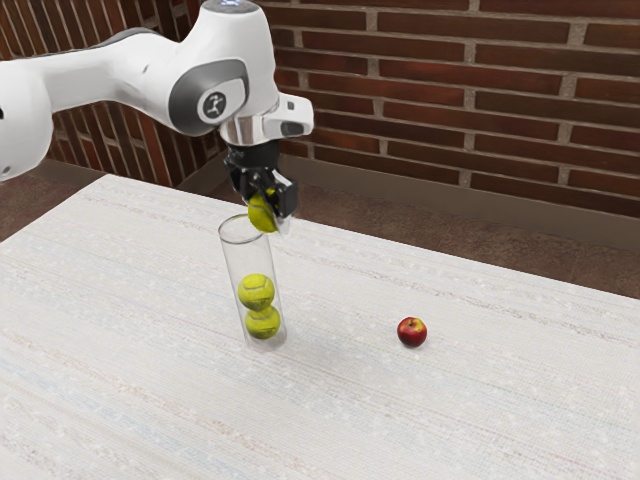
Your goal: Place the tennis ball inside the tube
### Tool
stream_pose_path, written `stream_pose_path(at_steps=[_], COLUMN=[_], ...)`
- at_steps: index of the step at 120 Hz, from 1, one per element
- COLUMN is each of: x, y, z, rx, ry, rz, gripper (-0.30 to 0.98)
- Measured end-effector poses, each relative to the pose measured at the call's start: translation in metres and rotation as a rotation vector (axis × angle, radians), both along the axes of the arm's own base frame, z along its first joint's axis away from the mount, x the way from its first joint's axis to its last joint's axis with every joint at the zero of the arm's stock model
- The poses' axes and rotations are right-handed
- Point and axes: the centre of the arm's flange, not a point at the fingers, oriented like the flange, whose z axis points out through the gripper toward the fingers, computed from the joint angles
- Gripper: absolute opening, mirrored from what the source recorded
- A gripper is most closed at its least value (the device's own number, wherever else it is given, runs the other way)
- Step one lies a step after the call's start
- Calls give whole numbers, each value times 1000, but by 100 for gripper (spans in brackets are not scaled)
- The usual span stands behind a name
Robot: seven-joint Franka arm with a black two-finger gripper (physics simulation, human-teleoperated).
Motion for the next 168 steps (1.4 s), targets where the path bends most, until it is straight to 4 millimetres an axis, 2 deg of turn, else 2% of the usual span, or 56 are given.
stream_pose_path(at_steps=[9, 26, 40, 48, 60, 75, 114, 134, 168], x=[-4, -10, -9, -8, -4, -2, 5, 6, 8], y=[16, 49, 72, 78, 77, 73, 68, 65, 64], z=[10, 16, 9, -3, -14, -13, -9, -9, -2], rx=[9, 19, 25, 28, 32, 30, 33, 28, 17], ry=[2, 19, 46, 70, 87, 84, 74, 74, 70], rz=[17, 50, 67, 66, 48, 25, -16, -31, -53], gripper=[11, 12, 13, 13, 15, 20, 14, 34, 58])
